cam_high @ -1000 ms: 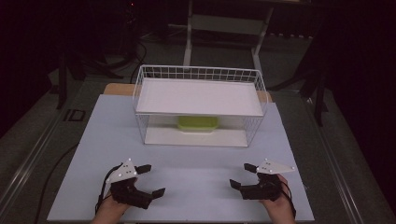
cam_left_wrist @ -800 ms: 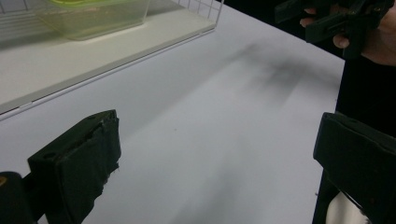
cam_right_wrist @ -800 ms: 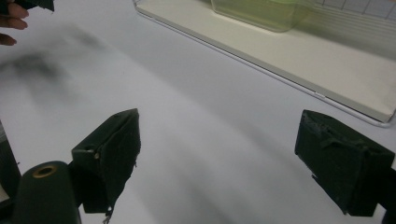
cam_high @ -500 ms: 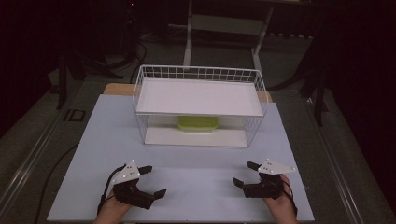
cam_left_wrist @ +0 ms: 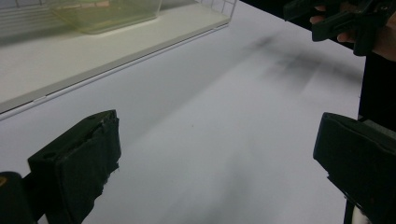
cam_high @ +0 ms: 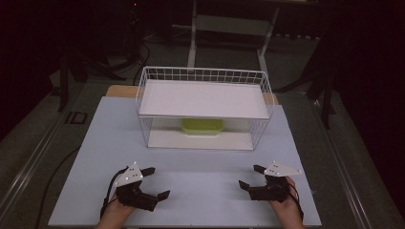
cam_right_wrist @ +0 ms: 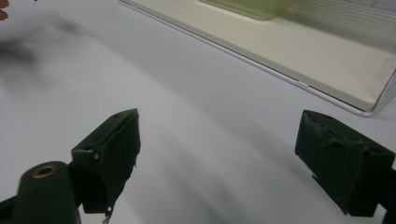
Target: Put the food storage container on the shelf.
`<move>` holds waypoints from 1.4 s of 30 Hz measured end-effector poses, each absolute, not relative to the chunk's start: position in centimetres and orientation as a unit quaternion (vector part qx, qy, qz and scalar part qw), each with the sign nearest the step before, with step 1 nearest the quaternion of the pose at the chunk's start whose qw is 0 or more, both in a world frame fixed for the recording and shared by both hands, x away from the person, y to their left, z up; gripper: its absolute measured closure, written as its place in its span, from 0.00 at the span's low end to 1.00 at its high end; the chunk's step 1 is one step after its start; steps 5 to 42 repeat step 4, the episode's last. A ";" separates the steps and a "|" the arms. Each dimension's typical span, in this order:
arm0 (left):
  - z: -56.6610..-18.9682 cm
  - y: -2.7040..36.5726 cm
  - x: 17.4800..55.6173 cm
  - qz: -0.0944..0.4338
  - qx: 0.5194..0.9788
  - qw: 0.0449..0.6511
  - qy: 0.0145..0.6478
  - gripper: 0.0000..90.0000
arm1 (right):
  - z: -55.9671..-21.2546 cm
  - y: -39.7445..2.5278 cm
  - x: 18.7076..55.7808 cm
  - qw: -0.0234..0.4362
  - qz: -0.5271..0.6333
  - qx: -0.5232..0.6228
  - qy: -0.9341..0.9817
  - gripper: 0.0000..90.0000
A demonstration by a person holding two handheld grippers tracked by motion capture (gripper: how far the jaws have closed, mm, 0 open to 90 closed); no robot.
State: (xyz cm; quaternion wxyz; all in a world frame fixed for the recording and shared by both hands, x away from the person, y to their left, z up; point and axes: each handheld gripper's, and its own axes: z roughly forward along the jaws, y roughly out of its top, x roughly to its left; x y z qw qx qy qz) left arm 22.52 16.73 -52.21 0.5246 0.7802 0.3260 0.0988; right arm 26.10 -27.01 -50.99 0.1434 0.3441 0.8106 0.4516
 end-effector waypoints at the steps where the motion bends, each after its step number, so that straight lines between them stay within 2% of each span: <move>1: -52.2 16.7 22.5 0.098 0.780 0.525 0.326 0.02 | -51.0 -27.0 26.1 0.143 0.452 0.346 0.810 0.16; 42: -52.2 16.8 22.6 0.098 0.780 0.525 0.326 0.02 | -51.1 -27.1 26.2 0.139 0.453 0.350 0.808 0.16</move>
